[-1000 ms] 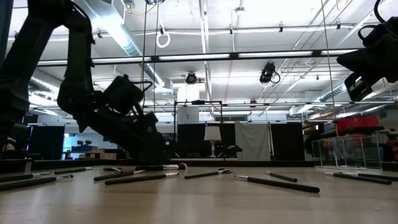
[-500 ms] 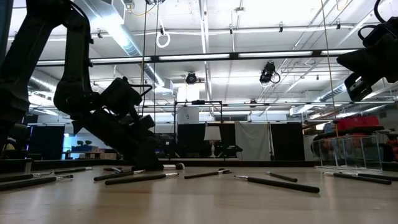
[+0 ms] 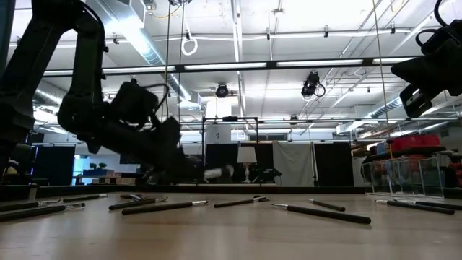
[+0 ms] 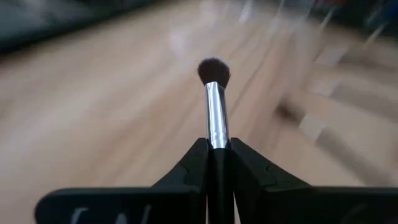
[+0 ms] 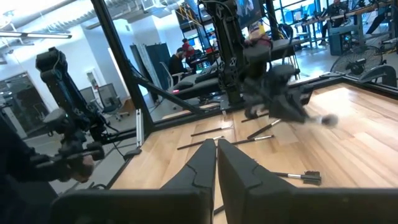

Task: Put items in baskets/containers
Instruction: Put the powder brush into the transparent organizer

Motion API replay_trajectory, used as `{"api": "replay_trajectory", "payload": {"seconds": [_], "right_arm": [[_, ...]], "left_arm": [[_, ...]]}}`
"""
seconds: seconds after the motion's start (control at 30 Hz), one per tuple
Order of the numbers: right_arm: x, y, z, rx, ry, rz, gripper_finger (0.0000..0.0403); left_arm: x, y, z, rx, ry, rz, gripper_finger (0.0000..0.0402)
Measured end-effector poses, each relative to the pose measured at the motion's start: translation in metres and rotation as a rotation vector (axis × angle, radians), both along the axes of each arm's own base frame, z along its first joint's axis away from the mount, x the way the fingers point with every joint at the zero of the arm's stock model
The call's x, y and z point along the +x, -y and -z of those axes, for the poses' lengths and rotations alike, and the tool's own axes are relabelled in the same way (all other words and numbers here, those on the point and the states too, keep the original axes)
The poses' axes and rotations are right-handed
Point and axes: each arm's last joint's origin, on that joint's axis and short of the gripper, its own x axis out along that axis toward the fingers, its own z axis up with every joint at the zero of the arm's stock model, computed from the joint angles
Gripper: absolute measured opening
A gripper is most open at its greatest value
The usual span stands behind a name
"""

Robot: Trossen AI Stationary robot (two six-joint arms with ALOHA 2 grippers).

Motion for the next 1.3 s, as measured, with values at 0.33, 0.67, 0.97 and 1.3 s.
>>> {"api": "replay_trajectory", "payload": {"seconds": [0.33, 0.67, 0.97, 1.3], "right_arm": [[0.0, 0.0, -0.001, -0.054, 0.016, 0.01, 0.0021], [-0.008, 0.001, -0.034, -0.121, 0.38, 0.06, 0.0021], [-0.011, 0.012, -0.044, 0.045, 0.464, 0.402, 0.0021], [0.038, 0.017, -0.044, 0.05, 0.175, 0.613, 0.0021]], "left_arm": [[0.012, 0.002, -0.031, 0.023, 0.309, 0.176, 0.0045], [0.026, 0.006, -0.04, 0.039, 0.359, 0.235, 0.0045], [0.028, 0.007, -0.042, 0.049, 0.369, 0.237, 0.0046], [0.027, 0.006, -0.042, 0.07, 0.362, 0.23, 0.0047]]}}
